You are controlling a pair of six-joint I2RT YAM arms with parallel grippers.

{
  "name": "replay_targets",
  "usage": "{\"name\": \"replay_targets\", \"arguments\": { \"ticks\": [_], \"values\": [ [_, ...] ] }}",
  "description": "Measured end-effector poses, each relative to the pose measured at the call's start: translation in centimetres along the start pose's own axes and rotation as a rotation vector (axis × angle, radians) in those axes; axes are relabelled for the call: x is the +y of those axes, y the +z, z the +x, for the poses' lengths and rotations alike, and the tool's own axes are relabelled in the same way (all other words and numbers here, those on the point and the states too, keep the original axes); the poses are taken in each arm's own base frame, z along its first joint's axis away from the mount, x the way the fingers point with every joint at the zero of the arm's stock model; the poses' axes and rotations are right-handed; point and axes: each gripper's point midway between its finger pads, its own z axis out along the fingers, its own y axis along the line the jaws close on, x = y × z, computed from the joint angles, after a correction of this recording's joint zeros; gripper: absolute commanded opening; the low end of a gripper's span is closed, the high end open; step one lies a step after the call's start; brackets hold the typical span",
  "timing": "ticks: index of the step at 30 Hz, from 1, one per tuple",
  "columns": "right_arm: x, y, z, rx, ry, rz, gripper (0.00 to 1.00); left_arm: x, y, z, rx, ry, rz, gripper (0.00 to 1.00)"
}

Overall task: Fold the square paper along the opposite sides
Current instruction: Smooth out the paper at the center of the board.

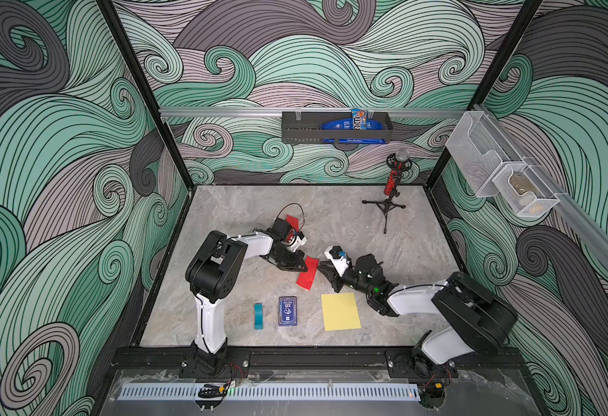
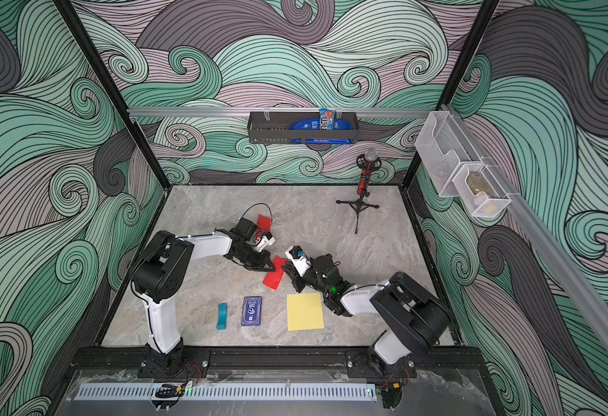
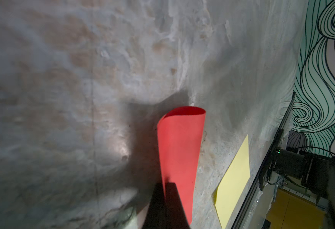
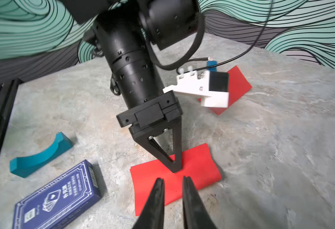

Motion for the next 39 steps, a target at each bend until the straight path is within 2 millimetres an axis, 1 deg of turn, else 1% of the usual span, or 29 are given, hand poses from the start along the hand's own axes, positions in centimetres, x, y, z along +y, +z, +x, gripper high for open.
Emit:
{"name": "replay_targets", "arguments": {
  "ticks": [3,8,13,15,16,20,22,25,27,28,32,35,37,39],
  "values": [
    [0.1,1.6,1.3,0.043,0.005,-0.012,0.1,0.0,0.1,-0.1,0.0,0.002,0.003,0.0],
    [-0.1,3.4,3.4,0.103,0.019,-0.019,0.09,0.0,0.1,-0.1,0.0,0.003,0.004,0.0],
    [-0.4,4.1,6.1,0.171,0.046,-0.016,0.08,0.0,0.1,-0.1,0.0,0.003,0.004,0.0],
    [-0.4,4.1,6.8,0.191,0.055,-0.015,0.08,0.0,0.1,-0.1,0.0,0.003,0.004,0.0],
    [-0.4,4.1,6.9,0.193,0.058,-0.014,0.08,0.0,0.1,-0.2,0.0,0.004,0.005,0.0],
    [-0.5,4.0,7.1,0.202,0.06,-0.005,0.08,0.0,0.1,-0.2,0.0,0.004,0.004,0.14],
    [-0.6,3.9,7.2,0.207,0.061,0.0,0.08,-0.1,0.1,-0.2,0.0,0.005,0.009,0.15],
    [-0.7,4.0,7.1,0.213,0.062,0.003,0.08,-0.1,0.0,-0.3,-0.003,0.007,0.007,0.12],
    [-0.7,4.1,7.1,0.217,0.063,0.004,0.07,0.0,0.0,-0.4,-0.004,0.007,0.001,0.05],
    [-0.7,4.2,7.1,0.22,0.064,0.004,0.06,0.1,0.0,-0.4,-0.004,0.004,-0.004,0.0],
    [-0.7,4.1,7.0,0.23,0.069,0.005,0.06,0.1,0.0,-0.4,-0.005,0.006,-0.005,0.0],
    [-0.6,3.6,6.9,0.236,0.073,0.007,0.06,0.1,0.0,-0.4,-0.005,0.005,-0.006,0.0],
    [-0.5,3.0,6.3,0.215,0.071,0.007,0.06,0.1,0.0,-0.4,-0.005,0.003,-0.006,0.0],
    [-0.5,2.8,5.0,0.176,0.072,0.007,0.05,0.1,0.0,-0.4,-0.006,0.001,-0.006,0.0]
  ]
}}
